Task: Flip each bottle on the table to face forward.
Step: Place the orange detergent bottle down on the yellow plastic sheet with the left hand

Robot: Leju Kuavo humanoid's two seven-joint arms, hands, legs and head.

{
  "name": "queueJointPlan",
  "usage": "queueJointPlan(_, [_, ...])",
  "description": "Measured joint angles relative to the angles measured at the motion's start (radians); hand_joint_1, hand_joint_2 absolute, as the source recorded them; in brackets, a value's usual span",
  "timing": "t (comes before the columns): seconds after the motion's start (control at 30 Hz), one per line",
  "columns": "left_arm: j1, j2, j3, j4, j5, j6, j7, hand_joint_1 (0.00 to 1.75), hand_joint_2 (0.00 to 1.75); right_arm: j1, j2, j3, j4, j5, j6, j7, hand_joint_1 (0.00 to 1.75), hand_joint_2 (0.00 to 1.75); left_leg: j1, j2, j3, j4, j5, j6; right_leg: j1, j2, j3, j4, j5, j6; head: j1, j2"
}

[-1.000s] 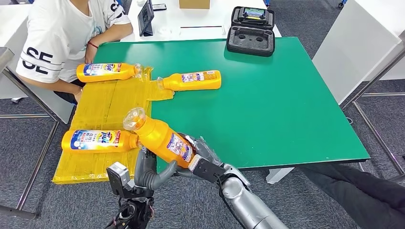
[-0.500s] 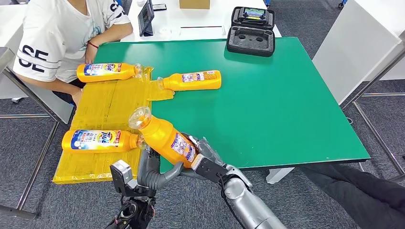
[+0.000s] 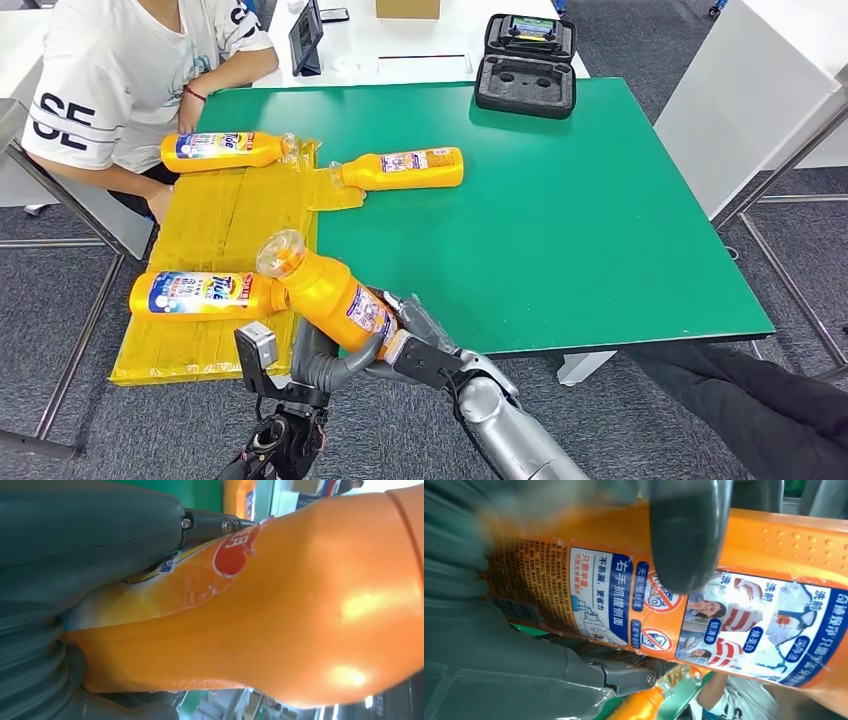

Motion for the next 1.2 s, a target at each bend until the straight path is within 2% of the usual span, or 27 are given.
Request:
queueJointPlan(0.43, [-0.035, -0.004, -0.014, 0.099, 0.150, -0.092, 0.083, 0.00, 1.75, 0.005, -0.014, 0.039, 0.039, 0.044, 0.004, 0.031, 1.75, 1.75, 0.000, 0.000, 0.000, 0.000, 0.000, 0.000, 0.000, 0.000, 0.000, 0.000, 0.000, 0.000, 0.000, 0.000])
queueJointPlan(0.87, [-0.037, 0.012, -0.006, 0.112, 0.224, -0.085, 0.071, 0.00, 1.75, -0.035, -0.016, 0.066, 0.090, 0.064, 0.018, 0.039, 1.75, 1.75, 0.000, 0.000, 0.000, 0.000, 0.000, 0.000, 0.000, 0.000, 0.000, 0.000, 0.000, 0.000, 0.000, 0.000])
queueJointPlan(1.2, [-0.050, 0.029, 0.028, 0.056, 0.278, -0.073, 0.060, 0.00, 1.75, -0.048, -0.020, 0.082, 0.111, 0.051, 0.018, 0.045, 1.75, 1.75, 0.000, 0.000, 0.000, 0.000, 0.000, 0.000, 0.000, 0.000, 0.000, 0.000, 0.000, 0.000, 0.000, 0.000])
